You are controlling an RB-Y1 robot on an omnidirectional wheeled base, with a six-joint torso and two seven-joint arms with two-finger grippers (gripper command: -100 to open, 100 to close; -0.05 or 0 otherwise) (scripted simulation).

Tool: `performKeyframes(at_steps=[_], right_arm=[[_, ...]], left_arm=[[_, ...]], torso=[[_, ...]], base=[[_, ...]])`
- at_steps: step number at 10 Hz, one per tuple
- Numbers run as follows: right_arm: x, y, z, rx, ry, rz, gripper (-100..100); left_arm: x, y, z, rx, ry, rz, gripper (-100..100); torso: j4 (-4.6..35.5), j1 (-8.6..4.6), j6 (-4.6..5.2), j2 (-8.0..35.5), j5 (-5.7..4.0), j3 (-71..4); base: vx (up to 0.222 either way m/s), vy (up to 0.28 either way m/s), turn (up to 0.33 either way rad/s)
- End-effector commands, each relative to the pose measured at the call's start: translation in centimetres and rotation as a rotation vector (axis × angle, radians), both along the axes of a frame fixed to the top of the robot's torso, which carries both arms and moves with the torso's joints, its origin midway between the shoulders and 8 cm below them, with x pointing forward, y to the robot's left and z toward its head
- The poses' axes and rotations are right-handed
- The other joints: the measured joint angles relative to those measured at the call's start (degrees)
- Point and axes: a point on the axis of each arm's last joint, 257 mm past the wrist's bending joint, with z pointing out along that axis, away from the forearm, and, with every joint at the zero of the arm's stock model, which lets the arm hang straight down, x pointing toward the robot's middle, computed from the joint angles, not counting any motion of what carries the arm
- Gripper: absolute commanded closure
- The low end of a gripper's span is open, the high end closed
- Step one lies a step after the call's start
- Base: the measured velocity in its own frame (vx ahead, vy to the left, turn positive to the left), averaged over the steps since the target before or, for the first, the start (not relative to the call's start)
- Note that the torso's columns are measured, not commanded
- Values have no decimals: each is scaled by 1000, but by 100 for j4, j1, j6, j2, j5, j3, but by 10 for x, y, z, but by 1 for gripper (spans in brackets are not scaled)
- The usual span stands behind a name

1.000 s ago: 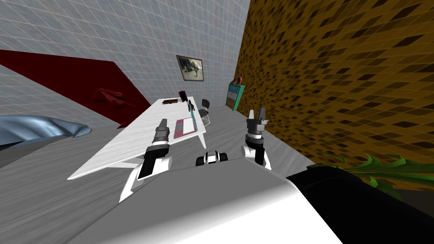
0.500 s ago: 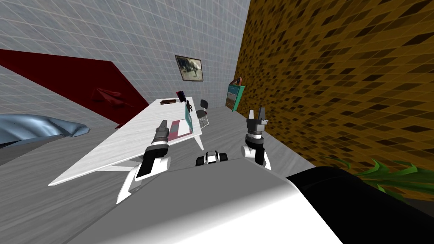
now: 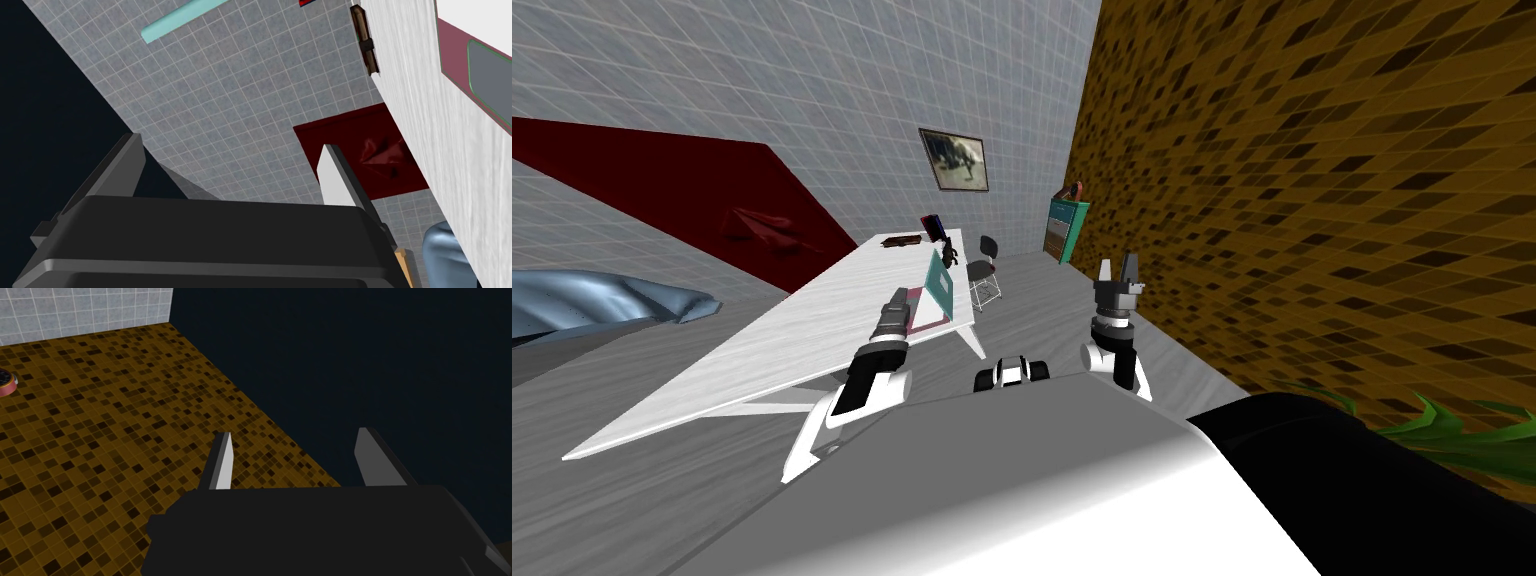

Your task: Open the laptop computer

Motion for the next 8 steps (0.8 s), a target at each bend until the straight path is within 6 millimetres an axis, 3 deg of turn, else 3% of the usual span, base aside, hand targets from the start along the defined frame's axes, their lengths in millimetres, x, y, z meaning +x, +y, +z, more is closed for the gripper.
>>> performKeyframes(at_steps=[1,4,7,8], right_arm=[[0,0,0,0,0,0,0],[0,0,0,0,0,0,0],[0,0,0,0,0,0,0],[0,0,0,0,0,0,0]], left_arm=[[0,9,-11,3,52,22,-100],[0,19,-24,11,108,45,-100],[-1,18,-16,11,94,42,-100],[-1,18,-16,11,95,43,100]], torso=[[-1,0,0,-1,0,-1],[0,5,0,-1,1,-1],[-2,33,0,-9,9,-5],[-1,19,-1,1,7,-1]], base=[[64,-153,26],[64,-136,22],[60,-19,-12],[9,0,-6]])
